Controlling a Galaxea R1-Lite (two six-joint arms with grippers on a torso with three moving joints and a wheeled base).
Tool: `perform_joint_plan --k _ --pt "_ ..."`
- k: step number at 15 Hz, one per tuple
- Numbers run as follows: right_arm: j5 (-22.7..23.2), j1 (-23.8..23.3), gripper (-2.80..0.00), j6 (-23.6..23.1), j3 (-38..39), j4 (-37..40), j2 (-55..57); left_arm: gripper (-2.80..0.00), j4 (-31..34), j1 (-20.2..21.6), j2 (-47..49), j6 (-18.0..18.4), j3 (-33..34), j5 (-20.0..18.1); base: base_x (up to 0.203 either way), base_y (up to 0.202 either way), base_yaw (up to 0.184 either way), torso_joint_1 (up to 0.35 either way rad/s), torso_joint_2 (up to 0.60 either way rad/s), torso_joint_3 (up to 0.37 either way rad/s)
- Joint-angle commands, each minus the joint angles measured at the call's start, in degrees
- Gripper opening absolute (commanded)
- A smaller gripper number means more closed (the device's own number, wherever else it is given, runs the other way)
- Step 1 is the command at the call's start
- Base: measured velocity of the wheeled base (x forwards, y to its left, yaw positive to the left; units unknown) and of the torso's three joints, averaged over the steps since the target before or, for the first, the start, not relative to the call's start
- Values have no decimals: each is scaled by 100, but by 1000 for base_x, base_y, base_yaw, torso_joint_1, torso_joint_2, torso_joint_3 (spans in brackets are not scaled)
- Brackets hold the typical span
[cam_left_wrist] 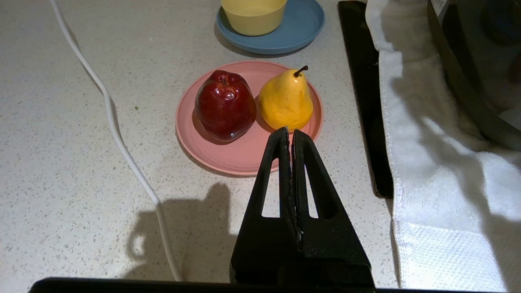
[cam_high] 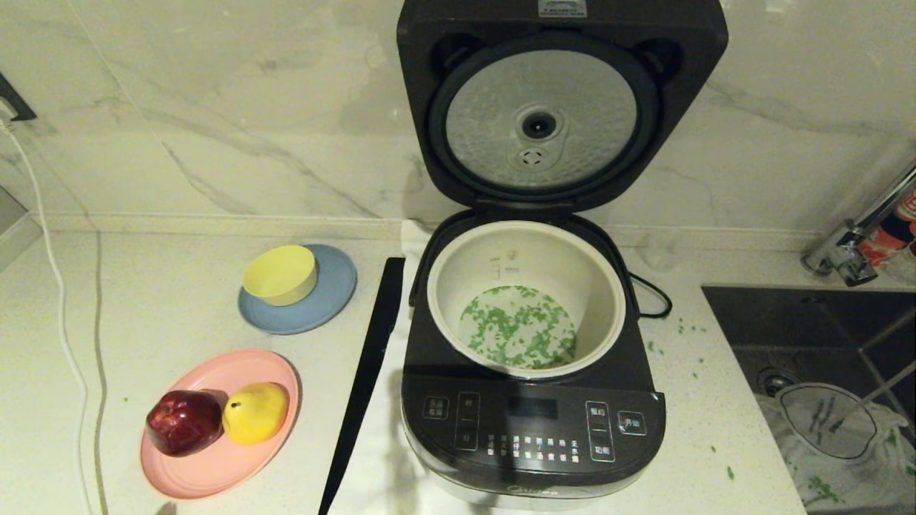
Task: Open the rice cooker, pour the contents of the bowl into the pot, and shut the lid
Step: Fill a bowl with water from the tap
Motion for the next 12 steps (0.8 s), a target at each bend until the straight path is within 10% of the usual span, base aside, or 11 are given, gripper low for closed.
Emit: perform_joint_plan --k 1,12 --pt "30 11 -280 30 -176 16 183 -280 -3 -2 -15 -1 53 0 0 0 0 0 0 0" --pt "110 226 -280 268 -1038 25 742 -280 6 -2 -15 7 53 0 0 0 0 0 0 0"
